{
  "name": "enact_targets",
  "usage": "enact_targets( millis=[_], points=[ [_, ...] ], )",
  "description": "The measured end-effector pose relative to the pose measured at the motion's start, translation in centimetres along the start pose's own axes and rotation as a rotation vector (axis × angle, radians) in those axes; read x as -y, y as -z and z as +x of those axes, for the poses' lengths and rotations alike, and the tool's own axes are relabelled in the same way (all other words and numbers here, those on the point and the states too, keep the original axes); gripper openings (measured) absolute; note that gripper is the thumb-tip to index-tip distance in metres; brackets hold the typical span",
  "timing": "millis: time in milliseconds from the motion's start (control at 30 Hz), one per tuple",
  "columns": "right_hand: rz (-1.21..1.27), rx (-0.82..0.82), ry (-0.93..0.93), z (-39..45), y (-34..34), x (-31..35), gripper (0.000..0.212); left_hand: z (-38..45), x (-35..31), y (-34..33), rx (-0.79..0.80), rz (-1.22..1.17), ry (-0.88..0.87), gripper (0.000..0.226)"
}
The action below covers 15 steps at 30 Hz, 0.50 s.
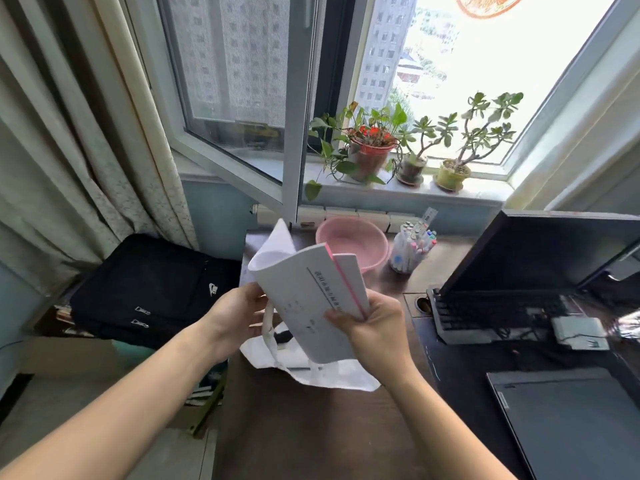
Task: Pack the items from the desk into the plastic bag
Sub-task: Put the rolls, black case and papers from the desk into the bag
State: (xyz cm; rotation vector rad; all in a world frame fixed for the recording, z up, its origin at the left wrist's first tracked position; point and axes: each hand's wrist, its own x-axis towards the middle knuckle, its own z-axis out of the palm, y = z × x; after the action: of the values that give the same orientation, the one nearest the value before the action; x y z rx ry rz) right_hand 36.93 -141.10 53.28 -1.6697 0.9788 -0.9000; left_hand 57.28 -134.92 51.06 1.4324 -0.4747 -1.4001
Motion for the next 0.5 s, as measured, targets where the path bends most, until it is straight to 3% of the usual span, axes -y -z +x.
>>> enact_targets(
  millis=[233,367,500],
  points=[
    [0.104,0.105,-0.062,0.7,-0.4,-1.8,0.036,0.7,0.9,0.7,0.056,-0.083,0.027,0.032],
    [0.02,0.129,0.016,1.5,-0.7,-2.6,0.062,1.0,1.0,1.4,0.094,-0.079,0.013,0.033],
    [-0.007,0.183,0.049,2.0,-0.6,-2.1,0.067,0.8,0.7,1.2,0.123,-0.082,-0.007,0.031]
  ],
)
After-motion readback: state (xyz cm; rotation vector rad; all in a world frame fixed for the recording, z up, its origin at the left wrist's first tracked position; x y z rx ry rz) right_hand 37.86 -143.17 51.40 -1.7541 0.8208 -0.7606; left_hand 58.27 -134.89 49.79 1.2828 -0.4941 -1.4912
